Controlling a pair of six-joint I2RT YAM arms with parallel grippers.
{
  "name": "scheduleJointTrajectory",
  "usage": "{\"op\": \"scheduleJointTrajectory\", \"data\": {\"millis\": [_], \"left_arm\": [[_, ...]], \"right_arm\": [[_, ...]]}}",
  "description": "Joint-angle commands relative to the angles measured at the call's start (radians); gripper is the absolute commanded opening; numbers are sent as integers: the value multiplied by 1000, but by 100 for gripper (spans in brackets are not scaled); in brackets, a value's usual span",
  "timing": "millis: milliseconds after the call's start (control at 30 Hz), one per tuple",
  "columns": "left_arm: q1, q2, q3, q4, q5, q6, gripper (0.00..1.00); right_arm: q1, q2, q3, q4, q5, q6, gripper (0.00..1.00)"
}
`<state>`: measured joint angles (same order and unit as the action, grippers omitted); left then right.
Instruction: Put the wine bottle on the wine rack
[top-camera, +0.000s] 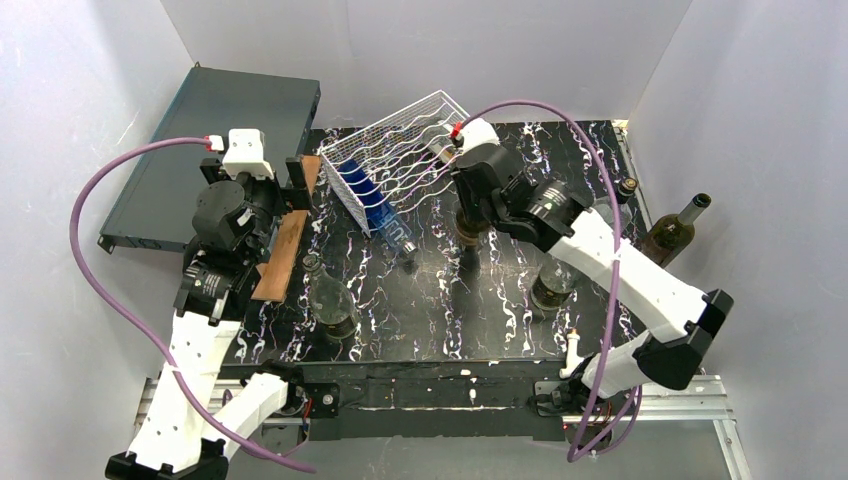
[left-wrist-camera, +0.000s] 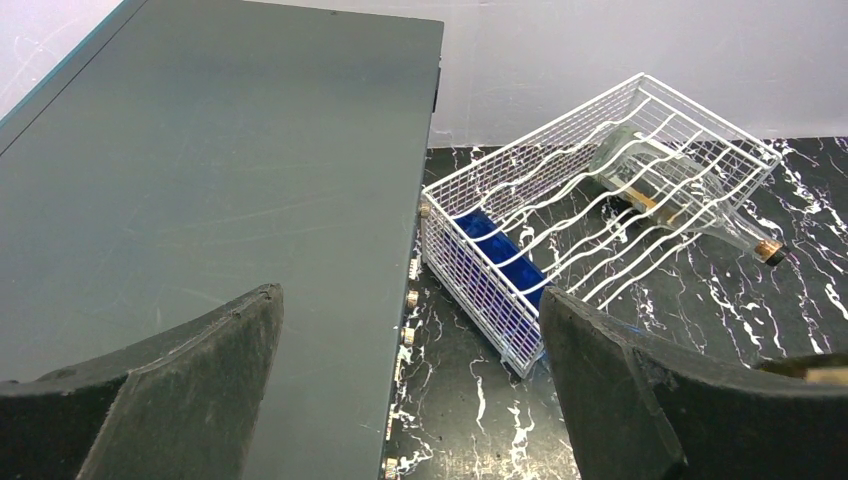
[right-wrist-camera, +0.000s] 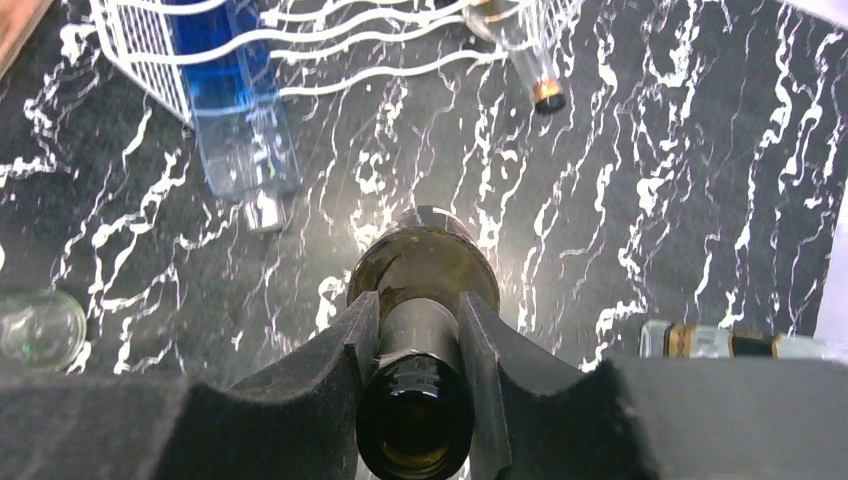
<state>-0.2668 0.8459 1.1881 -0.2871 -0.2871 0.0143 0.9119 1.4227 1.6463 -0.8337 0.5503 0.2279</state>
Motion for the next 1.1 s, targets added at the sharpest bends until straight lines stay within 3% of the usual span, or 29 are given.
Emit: {"op": "scheduleJointTrajectory", "data": {"millis": [0,333,767,1067], "left_arm": [[-9,-17,-5,26,-1,-7,99],[-14,-15,-6,27,13,-7,99],[-13,-14,0,22,15,-7,99],[-13,-14,-1,22,8,-7,99]], "right_arm": [[-2,9,-21,302,100,-68,1],[-1,-86,-356,681,135,-129,1],[48,-245,-663,732,146,10,1],[162,-246,-795,756,224,115,1]]}}
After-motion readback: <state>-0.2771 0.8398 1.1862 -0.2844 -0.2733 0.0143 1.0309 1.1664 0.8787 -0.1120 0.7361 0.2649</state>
